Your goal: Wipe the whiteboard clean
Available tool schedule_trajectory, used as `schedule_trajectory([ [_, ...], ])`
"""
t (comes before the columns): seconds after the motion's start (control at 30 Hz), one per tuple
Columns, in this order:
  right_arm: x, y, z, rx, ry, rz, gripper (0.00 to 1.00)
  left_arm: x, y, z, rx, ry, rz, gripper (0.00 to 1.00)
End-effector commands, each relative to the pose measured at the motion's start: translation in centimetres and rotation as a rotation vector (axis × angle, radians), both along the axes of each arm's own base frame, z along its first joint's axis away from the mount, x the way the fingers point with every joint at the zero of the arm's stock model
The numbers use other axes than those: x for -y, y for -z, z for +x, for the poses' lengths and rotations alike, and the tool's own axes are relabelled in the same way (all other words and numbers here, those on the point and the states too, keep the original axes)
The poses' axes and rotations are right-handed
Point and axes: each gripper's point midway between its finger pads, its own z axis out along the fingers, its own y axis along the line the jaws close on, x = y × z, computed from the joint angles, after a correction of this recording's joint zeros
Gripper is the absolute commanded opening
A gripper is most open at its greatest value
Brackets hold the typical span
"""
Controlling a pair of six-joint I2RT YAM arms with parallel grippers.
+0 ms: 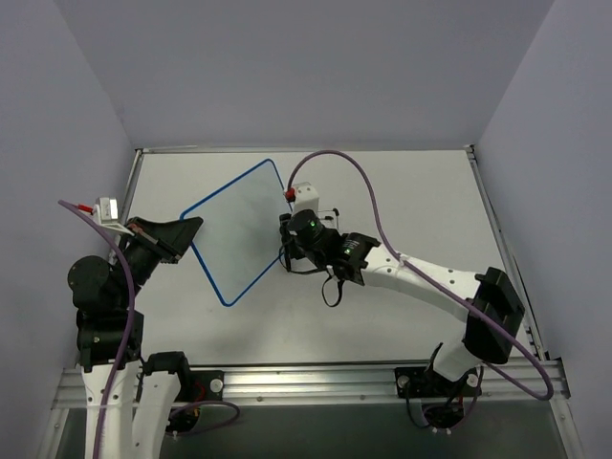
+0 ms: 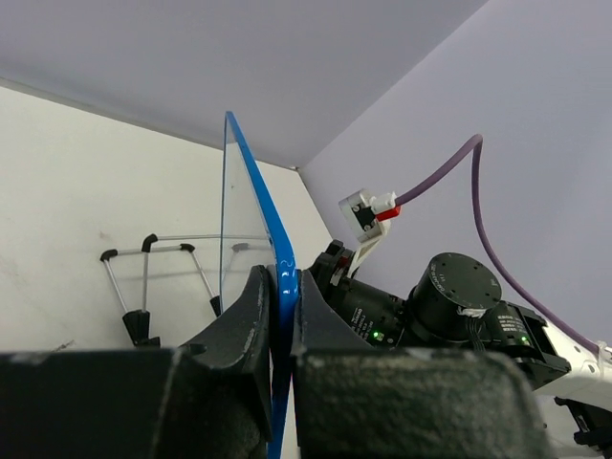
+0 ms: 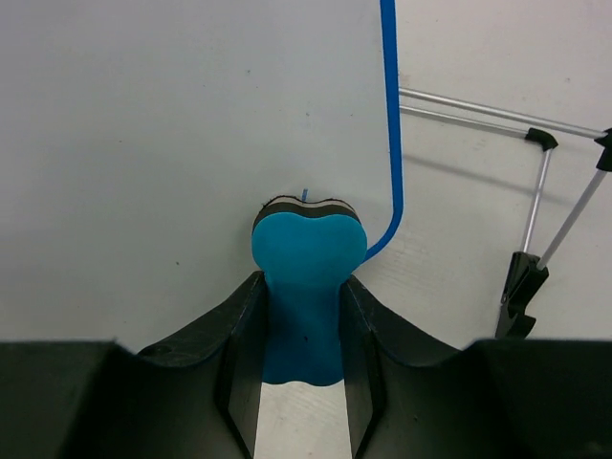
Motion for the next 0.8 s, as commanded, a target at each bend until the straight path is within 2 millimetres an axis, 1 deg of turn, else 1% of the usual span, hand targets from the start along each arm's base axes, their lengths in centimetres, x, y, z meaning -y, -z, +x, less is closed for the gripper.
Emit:
schedule_trajectory([
  [0.0,-1.9,-3.2,-2.4,0.0,-0.119,0.159,0.0,3.1,-8.5,-6.7,0.299,0.237,-0.104,0.02],
  [0.07,-1.7,-4.1,-2.7,0.015,-0.126,0.183,0.0,3.0,-8.1,-6.3,0.286,0.23,-0.119,0.02],
  [0.1,-1.7,-5.0,-2.9,0.03,-0.138,0.209,0.0,3.0,-7.8,-6.1,0.278,0.236,-0.137,0.02],
  [0.13,-1.5,-5.1,-3.1,0.038,-0.142,0.215,0.0,3.0,-7.8,-6.0,0.279,0.24,-0.145,0.02],
  [0.17,-1.7,-5.7,-3.0,0.059,-0.151,0.237,0.0,3.0,-7.9,-6.1,0.284,0.242,-0.152,0.02],
  [0.2,-1.3,-6.3,-3.0,0.082,-0.149,0.243,0.0,3.0,-7.9,-6.0,0.277,0.246,-0.165,0.02],
  [0.3,0.0,-6.8,-2.4,0.112,-0.122,0.23,0.0,3.1,-8.2,-6.2,0.285,0.257,-0.171,0.02],
  [0.33,0.5,-6.8,-2.1,0.117,-0.111,0.226,0.0,3.1,-8.4,-6.3,0.289,0.259,-0.17,0.02],
  [0.37,1.6,-7.1,-1.4,0.123,-0.082,0.226,0.0,3.6,-8.4,-6.7,0.284,0.291,-0.175,0.02],
  [0.47,3.5,-7.8,-0.3,0.142,-0.052,0.235,0.0,3.7,-8.5,-6.8,0.279,0.3,-0.179,0.02],
  [0.5,4.6,-8.0,0.7,0.149,-0.026,0.236,0.0,3.7,-8.5,-6.8,0.277,0.301,-0.181,0.02],
  [0.7,8.2,-10.1,2.2,0.207,0.002,0.225,0.0,3.9,-8.5,-6.9,0.277,0.33,-0.218,0.02],
  [0.73,8.6,-10.2,2.2,0.208,0.003,0.219,0.0,3.9,-8.6,-7.0,0.278,0.334,-0.219,0.02],
  [0.77,9.1,-10.9,2.1,0.223,0.007,0.225,0.0,3.9,-8.6,-7.0,0.276,0.334,-0.219,0.02],
])
